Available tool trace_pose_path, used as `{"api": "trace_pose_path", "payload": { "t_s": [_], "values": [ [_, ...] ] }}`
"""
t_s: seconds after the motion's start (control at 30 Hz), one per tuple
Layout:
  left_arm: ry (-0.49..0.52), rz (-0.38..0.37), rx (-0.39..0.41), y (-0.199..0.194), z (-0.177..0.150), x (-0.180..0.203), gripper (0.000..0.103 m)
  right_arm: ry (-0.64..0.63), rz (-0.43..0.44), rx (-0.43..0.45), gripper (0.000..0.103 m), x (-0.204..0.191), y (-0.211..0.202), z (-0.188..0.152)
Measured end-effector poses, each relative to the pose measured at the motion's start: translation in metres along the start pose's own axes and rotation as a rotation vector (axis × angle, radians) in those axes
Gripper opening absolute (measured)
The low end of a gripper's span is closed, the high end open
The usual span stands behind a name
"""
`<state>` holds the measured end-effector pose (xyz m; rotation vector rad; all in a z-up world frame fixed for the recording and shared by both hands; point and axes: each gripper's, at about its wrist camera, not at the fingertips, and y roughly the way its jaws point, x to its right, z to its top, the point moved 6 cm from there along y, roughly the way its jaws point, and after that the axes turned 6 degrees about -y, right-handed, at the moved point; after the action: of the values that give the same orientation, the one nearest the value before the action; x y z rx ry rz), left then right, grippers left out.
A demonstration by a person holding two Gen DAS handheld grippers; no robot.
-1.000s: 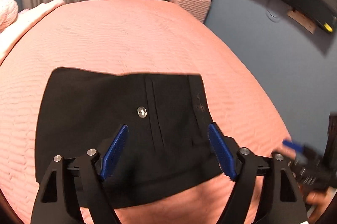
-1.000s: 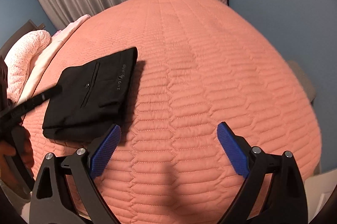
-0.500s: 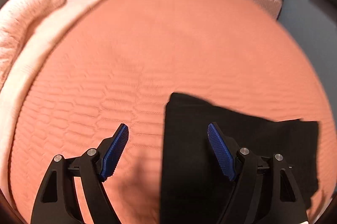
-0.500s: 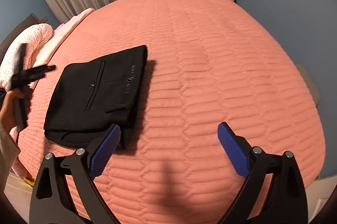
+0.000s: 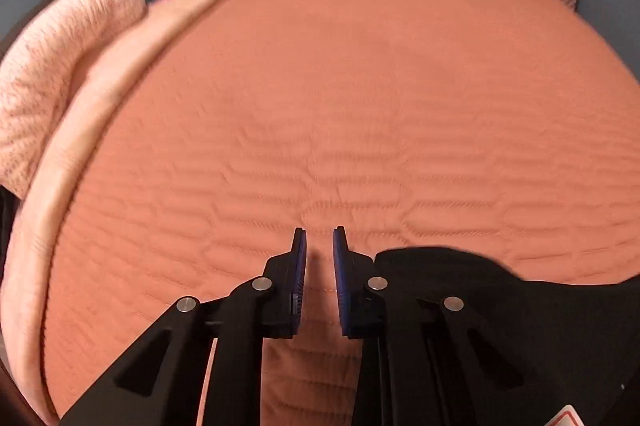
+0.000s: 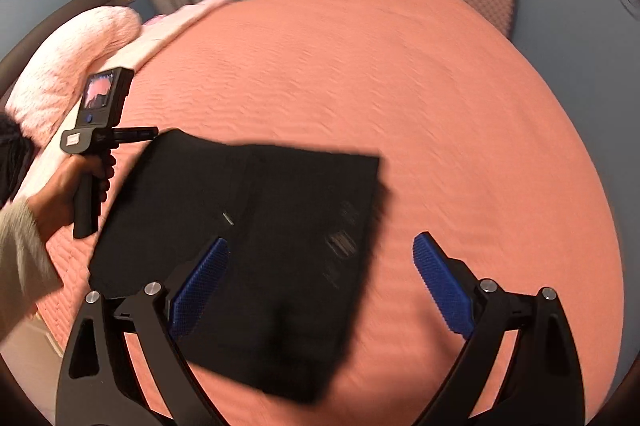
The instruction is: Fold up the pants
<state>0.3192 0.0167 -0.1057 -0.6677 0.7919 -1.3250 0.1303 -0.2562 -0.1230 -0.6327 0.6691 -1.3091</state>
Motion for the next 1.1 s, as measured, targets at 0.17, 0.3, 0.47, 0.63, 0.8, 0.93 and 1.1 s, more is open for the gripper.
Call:
{"api": "trace_pose_path", "payload": {
  "t_s": [0.17, 0.3, 0.47, 0.63, 0.8, 0.93, 1.1],
  "values": [
    [0.099, -0.172, 0.017, -0.039, -0.019, 0.038, 0.017, -0.158, 0.131, -0.083, 0.065, -0.043, 0.072, 0.025],
    [0.258, -0.033, -0.028, 0.012, -0.034, 0.055, 0.024, -0.149, 0.127, -0.157, 0.029, -0.015, 0.120, 0.035],
    [0.080, 0.035, -0.126, 0.044, -0.015, 0.013, 0.025, 0.031, 0.000, -0.104, 0.028, 0.046, 0.093, 0.054],
    [0.027, -0.174, -0.052, -0.042, -0.057, -0.031, 0.055, 0.133, 0.062, -0.100, 0.098, 0.070, 0.030, -0.025],
    [0.062, -0.259, -0.129, -0.079, -0.143, -0.025, 0.063, 0.245, 0.192, -0.173, 0.098, 0.063, 0.021, -0.091],
    [-0.091, -0.242, -0.131, -0.085, -0.157, -0.027, 0.064, 0.283, 0.260, -0.145, 0.096, 0.050, 0.024, -0.089],
    [-0.298, -0.427, -0.233, -0.089, -0.169, -0.035, 0.073, 0.276, 0.281, -0.158, 0.095, 0.026, 0.041, -0.083]
  ]
}}
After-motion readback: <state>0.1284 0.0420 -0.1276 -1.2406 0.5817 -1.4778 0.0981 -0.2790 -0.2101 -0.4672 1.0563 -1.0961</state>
